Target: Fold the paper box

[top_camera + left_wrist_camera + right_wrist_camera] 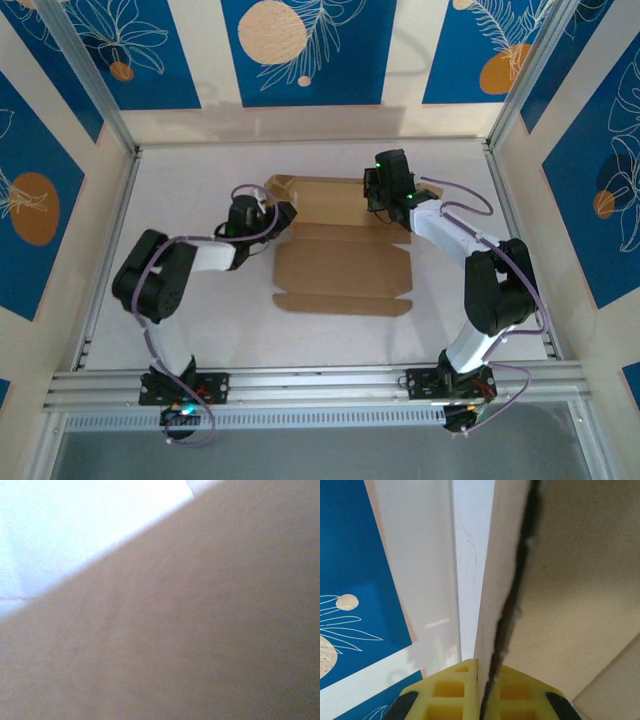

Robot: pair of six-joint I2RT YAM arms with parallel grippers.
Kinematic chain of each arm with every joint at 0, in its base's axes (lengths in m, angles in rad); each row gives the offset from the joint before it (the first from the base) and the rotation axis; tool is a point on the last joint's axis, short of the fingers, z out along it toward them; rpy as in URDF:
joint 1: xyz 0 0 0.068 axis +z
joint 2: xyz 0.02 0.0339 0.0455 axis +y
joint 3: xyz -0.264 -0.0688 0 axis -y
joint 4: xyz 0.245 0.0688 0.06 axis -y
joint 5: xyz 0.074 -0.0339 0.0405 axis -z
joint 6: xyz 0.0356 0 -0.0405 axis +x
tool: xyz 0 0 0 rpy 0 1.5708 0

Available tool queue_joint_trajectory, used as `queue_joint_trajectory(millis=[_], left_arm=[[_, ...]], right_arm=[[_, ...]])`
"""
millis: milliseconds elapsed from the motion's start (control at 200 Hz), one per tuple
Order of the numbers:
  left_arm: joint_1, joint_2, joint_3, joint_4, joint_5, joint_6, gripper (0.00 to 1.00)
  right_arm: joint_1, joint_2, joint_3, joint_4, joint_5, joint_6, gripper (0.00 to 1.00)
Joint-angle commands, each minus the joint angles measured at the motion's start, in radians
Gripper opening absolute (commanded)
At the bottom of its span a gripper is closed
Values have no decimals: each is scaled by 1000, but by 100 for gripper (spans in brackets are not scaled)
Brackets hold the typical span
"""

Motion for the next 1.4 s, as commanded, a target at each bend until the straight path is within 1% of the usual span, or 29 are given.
queue_joint_trajectory(millis=[0,65,135,200,250,315,375,430,485,550,595,635,670,740,830,1035,1120,1236,1396], left_arm=[[6,-152,53,-223,39,324,44],[11,-249,44,-292,-11,439,45],[28,-368,21,-323,-74,542,46],[55,-450,9,-337,-139,600,47],[85,-481,19,-361,-173,629,47],[134,-472,58,-428,-222,641,47],[180,-431,93,-492,-255,637,46],[211,-379,118,-520,-245,640,45],[216,-319,143,-556,-240,654,44],[207,-248,166,-591,-192,672,45],[200,-210,179,-637,-187,675,46],[192,-196,168,-643,-169,676,47],[184,-190,151,-630,-124,685,48],[161,-185,128,-626,-77,697,49],[119,-188,112,-625,-1,746,49],[42,-214,85,-618,89,804,50],[6,-217,81,-613,93,815,51],[-43,-227,75,-615,72,832,54],[-86,-245,43,-576,35,863,59]], right_arm=[[-25,15,17,-60,-121,-106,0],[-40,19,25,-72,-146,-128,0],[-53,22,27,-71,-177,-147,0],[-58,22,25,-62,-194,-160,0],[-62,23,23,-49,-212,-174,0],[-65,24,19,-33,-236,-189,0],[-72,23,15,-28,-262,-192,0],[-77,21,8,-20,-273,-190,0],[-80,17,1,-13,-280,-186,0],[-82,15,-1,-10,-282,-186,0],[-81,14,0,-6,-281,-184,0],[-82,14,-2,5,-286,-177,0],[-83,15,-2,11,-288,-170,0],[-83,17,2,15,-290,-164,0],[-83,25,15,15,-291,-157,0],[-84,43,36,15,-295,-137,0],[-84,50,42,19,-297,-131,0],[-81,51,37,24,-296,-122,0],[-77,50,33,33,-302,-122,0]])
